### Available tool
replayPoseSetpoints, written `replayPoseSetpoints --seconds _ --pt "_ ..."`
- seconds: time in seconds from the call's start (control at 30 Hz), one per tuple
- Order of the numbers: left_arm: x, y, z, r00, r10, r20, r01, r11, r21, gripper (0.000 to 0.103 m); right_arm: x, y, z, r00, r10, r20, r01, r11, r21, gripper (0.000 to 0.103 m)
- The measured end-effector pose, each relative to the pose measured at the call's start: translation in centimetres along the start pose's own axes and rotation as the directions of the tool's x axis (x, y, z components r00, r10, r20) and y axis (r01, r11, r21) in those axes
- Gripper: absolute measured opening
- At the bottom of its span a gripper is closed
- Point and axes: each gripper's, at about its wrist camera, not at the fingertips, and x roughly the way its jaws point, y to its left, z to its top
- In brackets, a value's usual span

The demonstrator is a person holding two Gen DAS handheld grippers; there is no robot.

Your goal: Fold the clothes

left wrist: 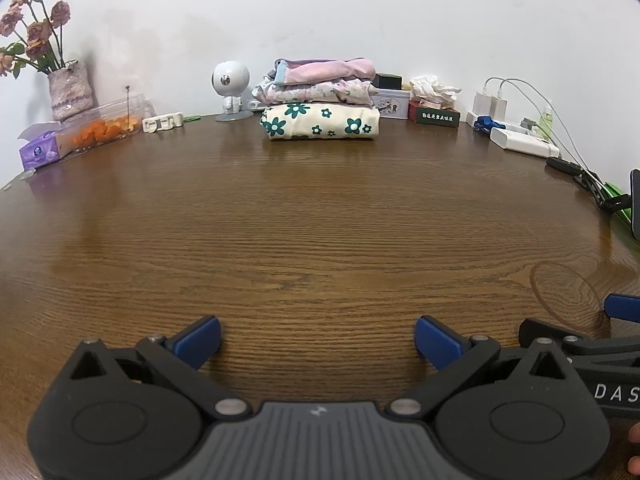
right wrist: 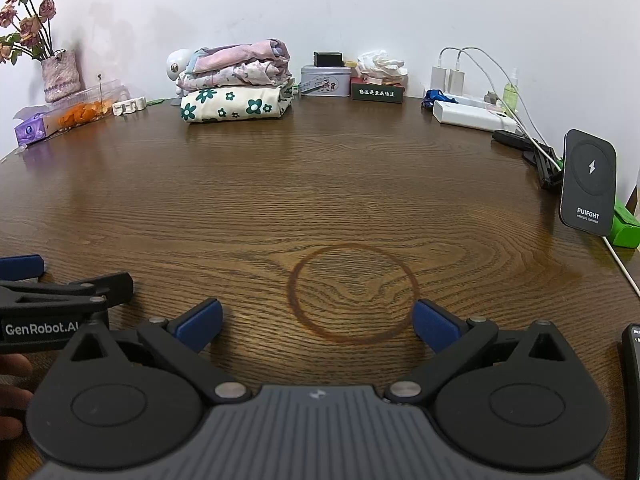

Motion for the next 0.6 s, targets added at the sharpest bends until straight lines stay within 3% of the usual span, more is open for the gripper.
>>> replayPoseSetpoints --seconds 0.6 --pt "-0.08 -0.21 -0.28 1.0 0.012 0.003 -0.012 1.0 -0.004 0.103 0.0 -0.06 0.05 1.0 -0.005 -0.001 0.005 1.0 0.002 0.103"
